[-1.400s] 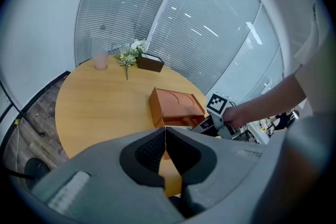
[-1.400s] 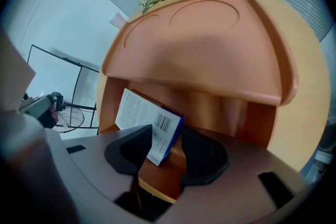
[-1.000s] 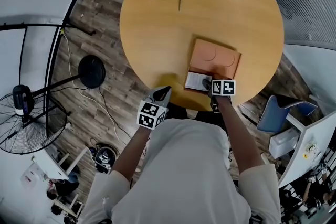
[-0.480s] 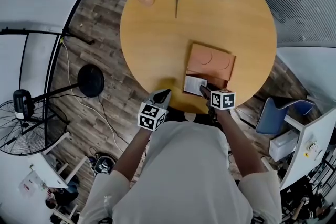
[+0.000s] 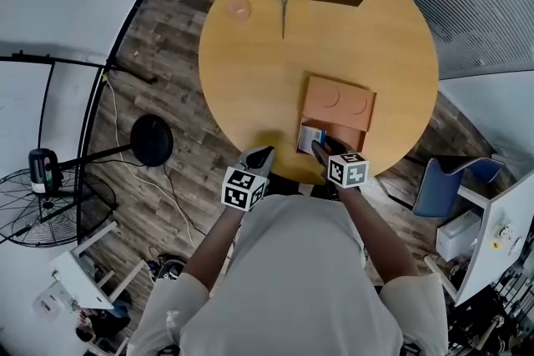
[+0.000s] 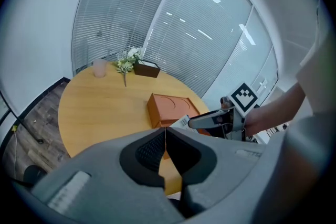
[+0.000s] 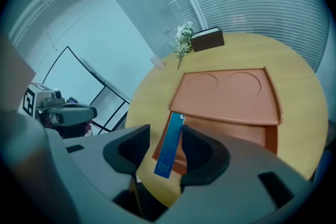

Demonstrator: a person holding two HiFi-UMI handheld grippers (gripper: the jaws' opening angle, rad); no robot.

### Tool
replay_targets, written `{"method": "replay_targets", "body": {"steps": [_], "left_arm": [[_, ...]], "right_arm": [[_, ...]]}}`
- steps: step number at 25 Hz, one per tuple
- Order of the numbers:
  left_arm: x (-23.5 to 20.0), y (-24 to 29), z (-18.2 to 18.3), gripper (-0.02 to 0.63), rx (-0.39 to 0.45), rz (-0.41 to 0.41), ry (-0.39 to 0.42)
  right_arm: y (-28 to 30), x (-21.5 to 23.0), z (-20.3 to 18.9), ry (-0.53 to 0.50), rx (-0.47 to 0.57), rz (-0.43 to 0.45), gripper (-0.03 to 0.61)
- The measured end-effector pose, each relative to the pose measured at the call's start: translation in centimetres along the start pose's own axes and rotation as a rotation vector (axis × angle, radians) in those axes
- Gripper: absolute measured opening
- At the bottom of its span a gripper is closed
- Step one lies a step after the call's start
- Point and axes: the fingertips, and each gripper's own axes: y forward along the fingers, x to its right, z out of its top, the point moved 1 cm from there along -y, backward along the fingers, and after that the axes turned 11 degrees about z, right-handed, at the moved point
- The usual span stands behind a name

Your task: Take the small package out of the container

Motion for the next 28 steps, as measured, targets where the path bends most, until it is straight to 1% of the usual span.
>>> {"method": "replay_targets", "body": {"steps": [3,9,12,13,15,18,22,28], "left_arm": [[-0.8,-0.4,-0.5,0.020,-0.007,0.011,-0.007],[-2.3,-1.2,-0.7,0.020,-0.006,0.034,-0.019],[-3.0,-1.3,-0.8,0.020,-0.006,0.042,-0.028],[-3.1,-1.4,-0.9,0.019,-0.007,0.042,-0.030],[-3.4,-1.5,-1.2,0.020,-0.010,0.040,-0.034],[-3.5,-1.6,-1.4,0.020,-0.011,0.034,-0.033],[-3.5,-1.7,-1.5,0.019,-0.006,0.021,-0.031],[-2.8,-1.5,-0.9,0.019,0.014,-0.015,-0.009]], "right_arm": [[1.3,-1.1,-0.4,-0.004,-0.012,0.015,0.189],[3.7,-1.3,-1.4,-0.010,-0.080,-0.023,0.186],[4.7,-0.9,-1.8,0.009,-0.111,-0.050,0.181],[4.8,-0.7,-1.7,0.021,-0.112,-0.062,0.167],[4.7,-0.2,-1.4,0.040,-0.107,-0.096,0.113],[4.0,0.7,-0.9,0.039,-0.098,-0.150,0.064],[2.8,0.9,-0.4,0.041,-0.073,-0.171,0.049],[0.7,0.0,0.1,0.014,-0.040,-0.167,0.049]]}}
